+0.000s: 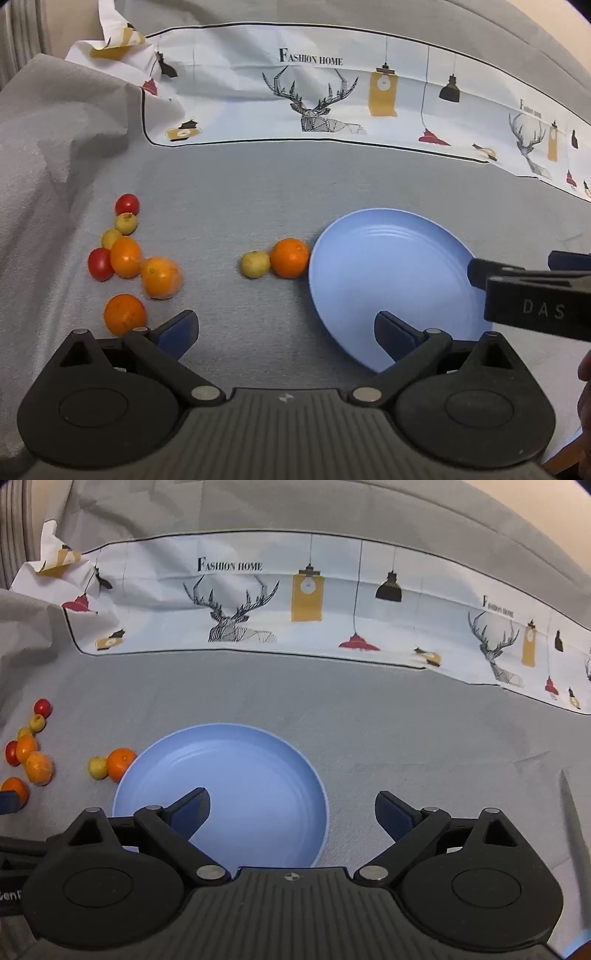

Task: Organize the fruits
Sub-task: 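Move both tools from the blue plate toward the fruit cluster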

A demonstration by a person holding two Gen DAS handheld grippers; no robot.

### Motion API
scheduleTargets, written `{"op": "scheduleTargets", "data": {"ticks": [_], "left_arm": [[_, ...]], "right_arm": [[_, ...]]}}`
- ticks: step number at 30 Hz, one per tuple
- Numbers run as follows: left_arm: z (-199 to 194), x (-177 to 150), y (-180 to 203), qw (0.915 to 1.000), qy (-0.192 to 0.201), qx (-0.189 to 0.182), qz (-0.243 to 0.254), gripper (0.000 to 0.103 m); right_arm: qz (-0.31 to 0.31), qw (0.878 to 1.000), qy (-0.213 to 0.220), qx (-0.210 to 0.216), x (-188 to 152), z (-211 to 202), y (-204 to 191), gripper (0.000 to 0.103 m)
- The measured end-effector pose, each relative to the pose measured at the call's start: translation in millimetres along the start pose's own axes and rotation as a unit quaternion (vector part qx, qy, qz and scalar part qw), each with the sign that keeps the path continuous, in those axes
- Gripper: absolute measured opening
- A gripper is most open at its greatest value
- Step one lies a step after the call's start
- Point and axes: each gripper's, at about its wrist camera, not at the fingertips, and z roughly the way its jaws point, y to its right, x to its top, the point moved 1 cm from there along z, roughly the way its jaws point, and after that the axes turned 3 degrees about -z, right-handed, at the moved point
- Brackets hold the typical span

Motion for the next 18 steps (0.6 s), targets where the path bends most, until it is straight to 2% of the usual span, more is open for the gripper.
{"op": "scheduleTargets", "data": {"ticks": [7,11,13,18], "left_arm": [[-0.7,0.5,0.1,1.0,0.001,-0.002,-0.001,0.099],[-0.7,0.0,2.2,1.0,-0.002,-0.008,0.005,0.093],[-0.1,-0.2,2.2,0.9999,-0.005,-0.013,0.006,0.085],[-0.3,-1.4,2.4,0.9996,-0.008,-0.028,0.007,0.073]], "right_arm": [[-0.011,1.0,-0.013,0.006,-3.0,3.2,-2.8,0.096],[-0.012,1.0,-0.021,0.004,-1.3,4.3,-3.5,0.096],[-0.015,1.0,-0.027,0.0,-3.1,4.9,-1.9,0.096],[-0.011,1.0,-0.027,-0.004,-4.8,7.7,-0.6,0.096]]}}
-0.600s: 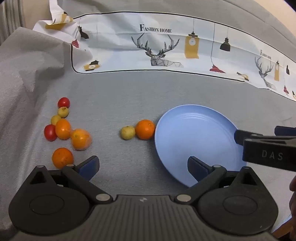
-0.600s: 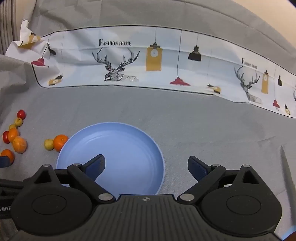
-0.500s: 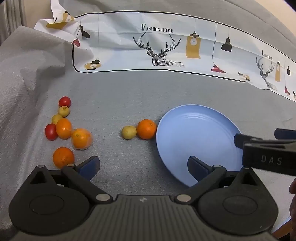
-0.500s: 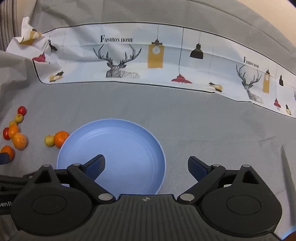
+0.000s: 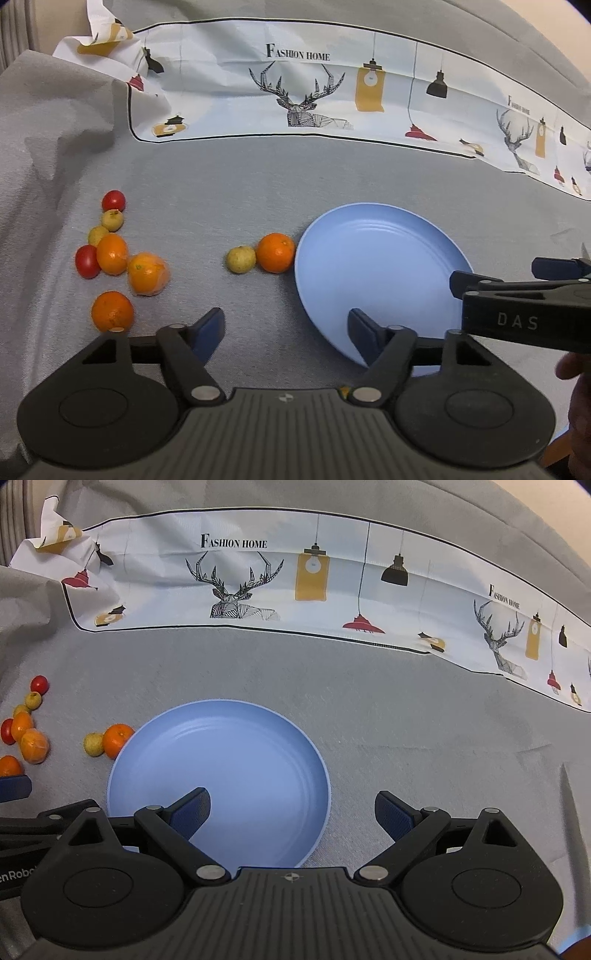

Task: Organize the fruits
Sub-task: 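Move both tools from the blue plate toward the fruit cluster, then grasp a small yellow fruit with the right tool while the left tool grasps an orange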

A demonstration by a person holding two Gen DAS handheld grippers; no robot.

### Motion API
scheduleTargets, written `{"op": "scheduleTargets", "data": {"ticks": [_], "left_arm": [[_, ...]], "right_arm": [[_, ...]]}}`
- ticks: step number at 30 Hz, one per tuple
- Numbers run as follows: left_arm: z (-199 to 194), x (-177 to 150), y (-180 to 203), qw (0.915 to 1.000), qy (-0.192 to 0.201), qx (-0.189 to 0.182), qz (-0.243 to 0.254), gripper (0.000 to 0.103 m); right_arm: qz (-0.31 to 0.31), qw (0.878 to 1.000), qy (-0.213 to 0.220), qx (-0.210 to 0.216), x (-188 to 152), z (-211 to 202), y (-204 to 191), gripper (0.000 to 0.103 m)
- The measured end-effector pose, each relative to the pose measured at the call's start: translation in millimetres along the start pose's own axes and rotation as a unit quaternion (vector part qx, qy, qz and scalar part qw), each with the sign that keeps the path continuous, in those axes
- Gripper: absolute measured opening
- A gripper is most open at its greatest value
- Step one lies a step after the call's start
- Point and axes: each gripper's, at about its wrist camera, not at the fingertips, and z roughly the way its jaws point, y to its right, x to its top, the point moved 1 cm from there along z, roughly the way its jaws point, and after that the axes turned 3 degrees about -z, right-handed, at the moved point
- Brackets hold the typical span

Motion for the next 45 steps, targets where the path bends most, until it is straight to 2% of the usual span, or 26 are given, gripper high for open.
{"op": "scheduleTargets", "data": {"ticks": [3,16,19,21,24,26,27,31,33,37,40,43,44,45], "left_arm": [[0,-1,2,1.0,-0.002,-0.006,0.003,0.068],[-1,0,2,0.9999,-0.002,-0.011,0.004,0.068],[-1,-1,2,0.9999,-0.002,-0.014,0.005,0.068],[-2,-1,3,0.9999,-0.001,-0.016,0.005,0.067],[-3,-1,4,0.9997,0.0,-0.026,0.006,0.058],[-5,0,5,0.9994,0.001,-0.034,0.01,0.042],[-5,0,5,0.9992,0.001,-0.038,0.012,0.038],[-10,1,7,0.9985,0.004,-0.049,0.024,0.018],[-17,4,3,0.998,0.013,-0.055,0.029,0.017],[-31,27,-13,0.995,0.019,-0.083,0.052,0.017],[-37,50,-38,0.9926,0.031,-0.077,0.089,0.018],[-30,57,-84,0.9953,0.034,-0.068,0.06,0.018],[-23,55,-104,0.9978,0.024,-0.058,0.018,0.018],[-14,55,-123,0.9975,-0.003,-0.058,-0.039,0.018]], "right_arm": [[0.002,1.0,-0.007,-0.002,0,1,2,0.096],[-0.014,1.0,-0.016,0.003,-1,1,-3,0.09],[-0.019,1.0,-0.014,0.001,-1,1,-4,0.082],[-0.011,1.0,-0.008,0.012,-1,1,-5,0.071],[0.005,1.0,-0.001,0.028,0,0,-4,0.054],[0.011,0.999,0.001,0.033,1,-1,-4,0.044],[0.013,0.999,0.005,0.035,2,-2,-5,0.04],[0.013,0.998,0.02,0.051,4,-7,-11,0.034],[0.006,0.998,0.026,0.058,4,-9,-16,0.024],[0.005,0.996,0.036,0.079,7,-13,-22,0.016],[0.003,0.995,0.052,0.083,9,-17,-26,0.013],[0.0,0.993,0.057,0.105,12,-19,-32,0.014],[-0.004,0.991,0.054,0.119,12,-20,-35,0.014],[-0.009,0.99,0.054,0.131,12,-20,-39,0.014]]}}
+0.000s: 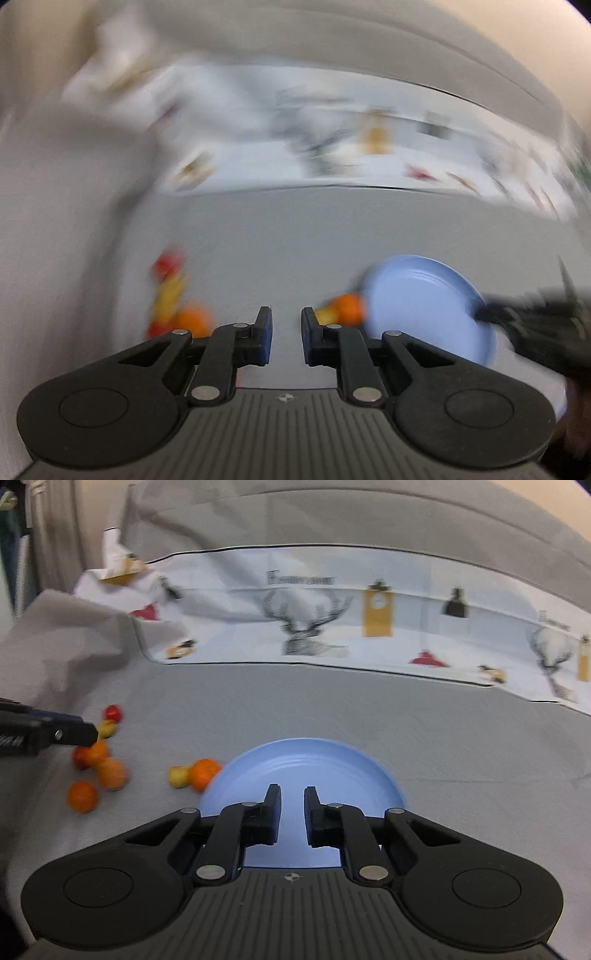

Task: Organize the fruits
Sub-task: 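Grasp a small yellow fruit with the right tool while the left tool grasps an orange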

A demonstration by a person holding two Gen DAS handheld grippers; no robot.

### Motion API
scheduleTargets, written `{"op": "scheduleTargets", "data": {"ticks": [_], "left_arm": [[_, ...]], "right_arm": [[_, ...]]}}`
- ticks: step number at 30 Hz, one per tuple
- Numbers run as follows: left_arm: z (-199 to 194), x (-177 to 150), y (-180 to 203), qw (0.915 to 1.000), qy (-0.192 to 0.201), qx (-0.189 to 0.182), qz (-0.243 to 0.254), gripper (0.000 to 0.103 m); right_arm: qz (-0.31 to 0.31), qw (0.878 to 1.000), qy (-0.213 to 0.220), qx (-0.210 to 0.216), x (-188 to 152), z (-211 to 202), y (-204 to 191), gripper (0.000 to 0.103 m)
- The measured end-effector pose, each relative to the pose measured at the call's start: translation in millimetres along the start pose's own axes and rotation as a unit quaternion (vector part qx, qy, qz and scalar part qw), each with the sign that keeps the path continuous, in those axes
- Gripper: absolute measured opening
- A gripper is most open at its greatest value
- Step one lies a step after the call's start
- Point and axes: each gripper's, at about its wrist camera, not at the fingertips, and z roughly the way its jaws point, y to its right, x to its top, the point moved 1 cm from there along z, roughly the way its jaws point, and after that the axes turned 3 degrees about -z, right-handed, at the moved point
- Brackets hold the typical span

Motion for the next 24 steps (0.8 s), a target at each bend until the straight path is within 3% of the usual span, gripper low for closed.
{"op": "scheduleTargets", "data": {"ticks": [2,6,10,14,17,24], "left_arm": [[6,5,-30,0.997,-0.016,-0.012,-0.075,0.018],[21,4,-51,0.9909,-0.06,0.008,-0.12,0.019],[27,1,-42,0.993,-0.078,0.033,-0.082,0.04],[38,-5,-45,0.9909,-0.1,0.062,-0.065,0.053],[46,-9,-43,0.9893,-0.114,0.081,-0.042,0.053],[59,-17,-36,0.9871,-0.134,0.088,-0.003,0.055]], "right_arm": [[-0.018,1.0,-0.003,0.026,0,0,-13,0.014],[-0.062,0.995,-0.024,0.07,-8,5,-39,0.014],[-0.098,0.989,-0.058,0.094,-25,5,-55,0.014],[-0.135,0.982,-0.1,0.082,-46,8,-61,0.015],[-0.144,0.979,-0.125,0.07,-58,15,-61,0.015],[-0.15,0.979,-0.124,0.068,-64,15,-64,0.02]]}}
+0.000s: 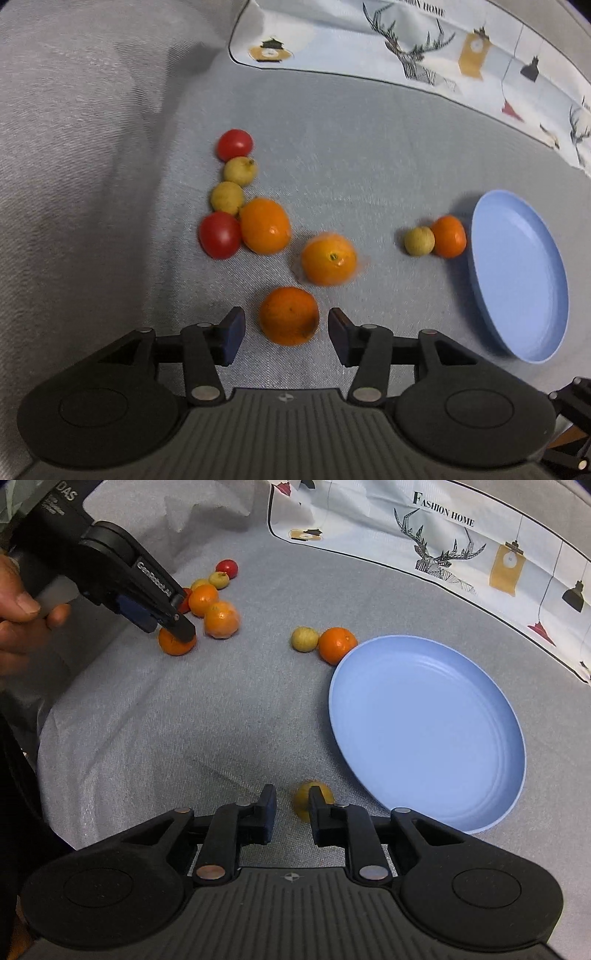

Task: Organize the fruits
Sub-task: 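Grasp a small yellow fruit with the right tool while the left tool grasps an orange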

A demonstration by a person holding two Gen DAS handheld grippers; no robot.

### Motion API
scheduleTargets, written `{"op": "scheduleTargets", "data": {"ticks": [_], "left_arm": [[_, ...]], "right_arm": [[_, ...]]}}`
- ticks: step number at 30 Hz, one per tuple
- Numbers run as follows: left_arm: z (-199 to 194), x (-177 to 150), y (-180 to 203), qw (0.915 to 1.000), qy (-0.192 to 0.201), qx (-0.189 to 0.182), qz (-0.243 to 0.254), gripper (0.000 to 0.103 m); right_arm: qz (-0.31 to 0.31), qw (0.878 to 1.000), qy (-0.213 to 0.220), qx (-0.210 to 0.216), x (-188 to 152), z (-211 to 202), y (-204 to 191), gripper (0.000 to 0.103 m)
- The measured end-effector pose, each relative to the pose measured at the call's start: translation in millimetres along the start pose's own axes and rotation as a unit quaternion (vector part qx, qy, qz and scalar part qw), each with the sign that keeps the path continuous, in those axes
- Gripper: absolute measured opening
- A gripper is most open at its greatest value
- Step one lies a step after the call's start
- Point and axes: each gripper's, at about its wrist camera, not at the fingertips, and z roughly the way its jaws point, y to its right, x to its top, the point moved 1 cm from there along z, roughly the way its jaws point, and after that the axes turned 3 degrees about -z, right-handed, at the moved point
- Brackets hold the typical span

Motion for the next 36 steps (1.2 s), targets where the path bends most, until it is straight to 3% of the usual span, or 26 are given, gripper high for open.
{"op": "scheduleTargets", "data": {"ticks": [5,7,12,22,26,30,36], "left_arm": [[6,-1,3,0.9999,-0.008,0.005,0.008,0.055],[7,0,4,0.9998,-0.012,0.01,0.011,0.055],[10,0,9,0.9997,-0.013,0.011,0.017,0.055],[13,1,12,0.9995,-0.018,0.014,0.022,0.053],[14,2,13,0.9993,-0.018,0.019,0.025,0.04],[11,1,15,0.9995,-0.013,0.008,0.027,0.039],[11,-4,27,0.9977,-0.019,-0.025,0.06,0.039]], "right_arm": [[0.008,1.0,0.001,-0.006,1,1,5,0.02],[0.009,1.0,0.0,-0.019,1,2,8,0.027],[0.006,0.999,-0.011,-0.032,-3,8,12,0.032],[0.004,0.999,-0.026,-0.033,-6,17,14,0.026],[0.013,1.0,-0.01,-0.011,-3,12,13,0.025],[0.016,1.0,0.023,0.013,4,4,9,0.025],[0.026,0.999,0.013,0.022,11,15,3,0.025]]}}
